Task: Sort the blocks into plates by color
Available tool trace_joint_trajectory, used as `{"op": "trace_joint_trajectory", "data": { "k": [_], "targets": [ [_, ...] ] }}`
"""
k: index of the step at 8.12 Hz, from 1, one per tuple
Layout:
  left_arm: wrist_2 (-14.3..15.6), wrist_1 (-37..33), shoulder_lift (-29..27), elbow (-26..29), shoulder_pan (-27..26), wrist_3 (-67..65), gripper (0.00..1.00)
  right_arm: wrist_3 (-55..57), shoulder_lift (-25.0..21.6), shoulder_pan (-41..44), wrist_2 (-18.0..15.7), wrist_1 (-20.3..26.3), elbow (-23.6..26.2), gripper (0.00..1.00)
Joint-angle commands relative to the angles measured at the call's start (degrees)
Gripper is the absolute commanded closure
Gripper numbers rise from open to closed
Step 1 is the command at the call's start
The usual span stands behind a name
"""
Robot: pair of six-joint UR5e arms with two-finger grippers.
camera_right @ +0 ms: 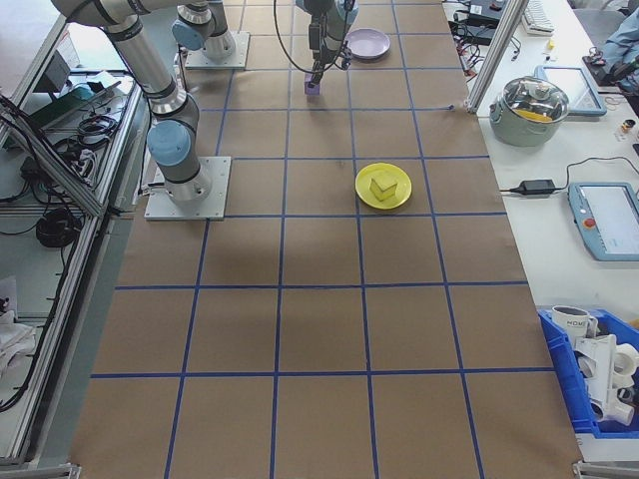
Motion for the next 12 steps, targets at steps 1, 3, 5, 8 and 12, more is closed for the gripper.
{"op": "trace_joint_trajectory", "data": {
  "k": [1, 3, 5, 8, 12],
  "targets": [
    [1.1, -7.13, 3.88, 7.03, 2.88, 0.91, 1.0, 0.04, 0.0, 0.0, 0.0, 0.0, 0.0, 0.0],
    [4.42, -10.65, 2.49, 16.77, 8.58, 6.5, 1.0, -0.05, 0.0, 0.0, -0.09, 0.0, 0.0, 0.0],
    [5.93, -10.41, 1.61, 21.38, 16.04, 15.72, 1.0, -0.05, 0.0, 0.0, -0.09, 0.0, 0.0, 0.0],
    [8.05, -2.27, -2.69, 21.83, 26.69, 29.27, 1.0, 0.04, 0.0, 0.0, -0.09, 0.0, 0.0, 0.0],
    [8.31, 2.24, -10.17, 21.66, 27.42, 32.38, 0.45, 0.04, 0.0, 0.0, -0.09, -0.09, 0.0, 0.0]
  ]
}}
